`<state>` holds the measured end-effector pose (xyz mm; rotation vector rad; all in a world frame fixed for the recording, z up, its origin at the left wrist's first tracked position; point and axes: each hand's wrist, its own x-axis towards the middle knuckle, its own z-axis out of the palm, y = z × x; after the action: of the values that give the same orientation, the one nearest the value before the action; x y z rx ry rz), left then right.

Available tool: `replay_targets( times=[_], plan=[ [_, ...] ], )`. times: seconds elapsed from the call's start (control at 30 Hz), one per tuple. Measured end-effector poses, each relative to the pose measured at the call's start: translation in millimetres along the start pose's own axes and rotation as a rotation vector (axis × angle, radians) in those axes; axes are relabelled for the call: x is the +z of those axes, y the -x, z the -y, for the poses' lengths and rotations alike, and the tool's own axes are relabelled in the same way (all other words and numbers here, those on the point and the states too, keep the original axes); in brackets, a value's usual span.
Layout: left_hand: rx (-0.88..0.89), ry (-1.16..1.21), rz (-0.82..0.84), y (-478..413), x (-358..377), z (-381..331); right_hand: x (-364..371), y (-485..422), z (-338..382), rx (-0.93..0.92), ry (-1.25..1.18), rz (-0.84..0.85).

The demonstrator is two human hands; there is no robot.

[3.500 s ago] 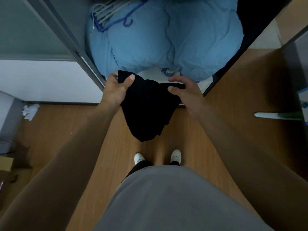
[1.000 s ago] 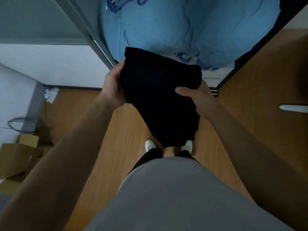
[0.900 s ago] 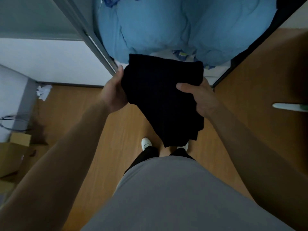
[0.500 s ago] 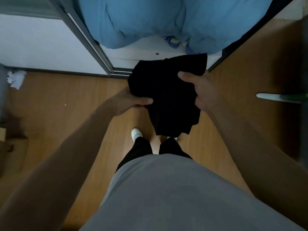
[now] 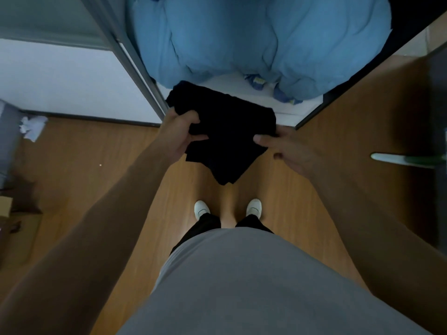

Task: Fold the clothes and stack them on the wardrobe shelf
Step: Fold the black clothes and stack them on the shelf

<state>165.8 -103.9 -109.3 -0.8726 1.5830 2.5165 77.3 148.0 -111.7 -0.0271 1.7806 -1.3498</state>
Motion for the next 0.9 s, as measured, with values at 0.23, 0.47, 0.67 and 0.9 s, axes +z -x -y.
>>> replay_targets(
  times=[0.23, 0.47, 0.67, 0.9],
  plan=[
    [0.148, -0.145, 0.025, 7.2, -17.0, -46.3, 45.6, -20.8, 25.4, 0.078, -0.327, 0.051],
    [0.268, -0.062, 0.056, 11.6, -31.8, -122.3, 72.2, -22.3, 101.7, -0.267, -1.000, -0.004],
    [0.389, 0.060, 0.336, 10.5, -44.0, -194.1, 82.0, -19.6, 192.1, -0.416, -0.877, -0.098],
    [0.547, 0.033, 0.138, -20.4, -39.8, -282.5, 88.7, -29.1, 283.0, -0.592, -0.741, -0.194]
  ],
)
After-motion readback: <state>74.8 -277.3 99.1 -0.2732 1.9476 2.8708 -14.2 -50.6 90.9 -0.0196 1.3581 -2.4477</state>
